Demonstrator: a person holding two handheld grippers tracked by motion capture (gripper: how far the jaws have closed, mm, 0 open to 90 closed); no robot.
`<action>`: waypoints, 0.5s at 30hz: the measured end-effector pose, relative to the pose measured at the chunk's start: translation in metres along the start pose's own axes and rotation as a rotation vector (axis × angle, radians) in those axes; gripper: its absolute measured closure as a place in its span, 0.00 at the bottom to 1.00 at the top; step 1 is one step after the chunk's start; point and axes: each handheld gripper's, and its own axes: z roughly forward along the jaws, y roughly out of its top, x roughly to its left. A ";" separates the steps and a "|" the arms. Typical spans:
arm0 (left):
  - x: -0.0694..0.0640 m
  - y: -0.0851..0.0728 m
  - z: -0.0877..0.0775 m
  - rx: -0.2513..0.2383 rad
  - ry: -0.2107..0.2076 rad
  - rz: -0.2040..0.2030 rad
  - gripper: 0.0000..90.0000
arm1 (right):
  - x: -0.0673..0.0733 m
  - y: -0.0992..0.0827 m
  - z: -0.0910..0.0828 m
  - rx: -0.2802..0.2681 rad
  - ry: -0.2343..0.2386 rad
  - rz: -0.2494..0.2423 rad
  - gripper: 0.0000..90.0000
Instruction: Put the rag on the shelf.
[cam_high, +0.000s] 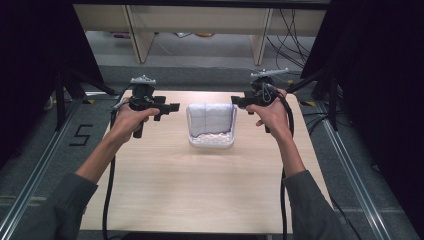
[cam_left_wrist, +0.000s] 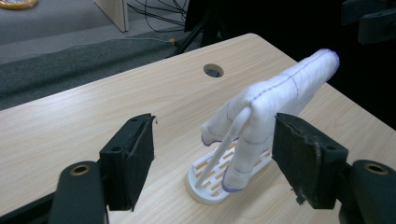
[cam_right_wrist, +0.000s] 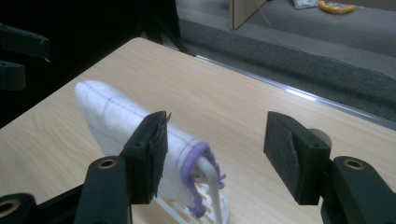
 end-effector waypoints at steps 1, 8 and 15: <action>-0.002 -0.003 0.000 0.001 -0.012 -0.006 0.32 | 0.001 -0.001 0.000 0.005 0.004 -0.002 0.45; -0.013 -0.019 -0.007 0.015 -0.058 0.001 0.31 | 0.009 -0.009 -0.004 0.007 0.020 -0.031 0.43; -0.021 -0.033 -0.014 0.007 -0.077 0.007 0.29 | 0.017 -0.021 -0.013 0.002 0.030 -0.016 0.42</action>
